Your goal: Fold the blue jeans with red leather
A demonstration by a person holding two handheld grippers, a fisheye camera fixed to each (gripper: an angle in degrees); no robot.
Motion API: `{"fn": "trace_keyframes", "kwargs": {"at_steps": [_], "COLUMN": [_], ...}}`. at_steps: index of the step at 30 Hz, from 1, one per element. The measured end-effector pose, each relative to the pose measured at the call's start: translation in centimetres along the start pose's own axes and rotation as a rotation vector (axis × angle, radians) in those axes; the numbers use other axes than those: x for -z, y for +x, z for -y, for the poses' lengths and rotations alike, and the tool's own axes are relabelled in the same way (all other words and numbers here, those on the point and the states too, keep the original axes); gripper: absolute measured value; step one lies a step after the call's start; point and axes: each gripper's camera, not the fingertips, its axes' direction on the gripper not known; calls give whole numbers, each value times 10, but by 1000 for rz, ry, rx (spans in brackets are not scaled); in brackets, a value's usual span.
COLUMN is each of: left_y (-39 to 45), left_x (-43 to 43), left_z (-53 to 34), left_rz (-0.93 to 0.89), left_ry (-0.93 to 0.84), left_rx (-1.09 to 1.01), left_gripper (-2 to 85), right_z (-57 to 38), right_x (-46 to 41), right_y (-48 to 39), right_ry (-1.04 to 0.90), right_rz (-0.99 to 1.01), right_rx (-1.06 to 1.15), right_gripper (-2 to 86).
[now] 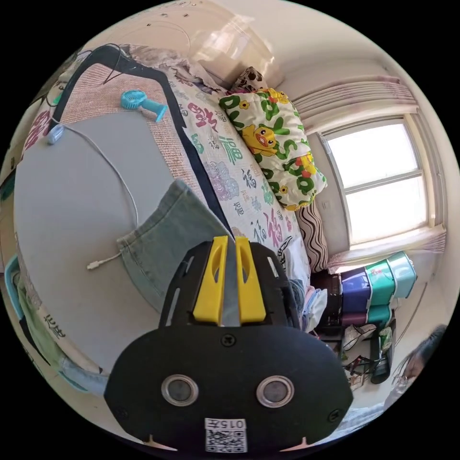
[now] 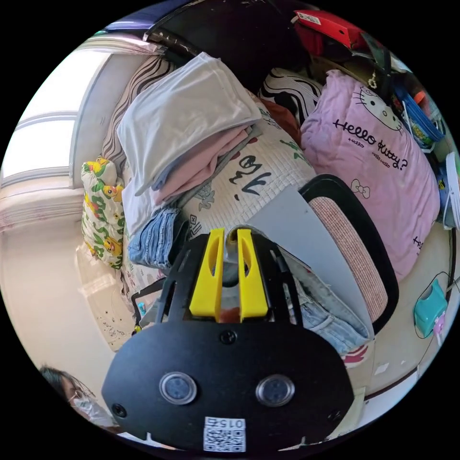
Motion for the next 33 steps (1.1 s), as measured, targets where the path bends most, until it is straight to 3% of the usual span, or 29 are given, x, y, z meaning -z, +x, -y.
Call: {"fn": "trace_keyframes", "kwargs": {"at_steps": [5,12,17,21,26,33], "left_y": [24,-11,-22,-44,-83,-124], "left_x": [-30,14,37,44,38,43], "left_z": [-31,-123,-136,-113,-86,-80], "left_rz": [-27,382,540,561,535,304], "left_ry": [-226,-664,-856,-898,-981,-1101], "left_rx": [-70,-238,-353,-372,-453,-511], "left_gripper": [77,92,96,100,112,114], "right_z": [-36,-161,-297,-371,-466,-536], "right_x": [-6,15,-51,-130,-237,-275], "right_y": [4,32,-93,-199,-300,-345], "right_ry": [-78,-376,-717,-831,-844,-952], "right_rz": [104,-49,-73,-26,-257,-510], "right_rx": [106,309,800,1077,1428,1572], "right_gripper": [88,60,63,66,84,55]}}
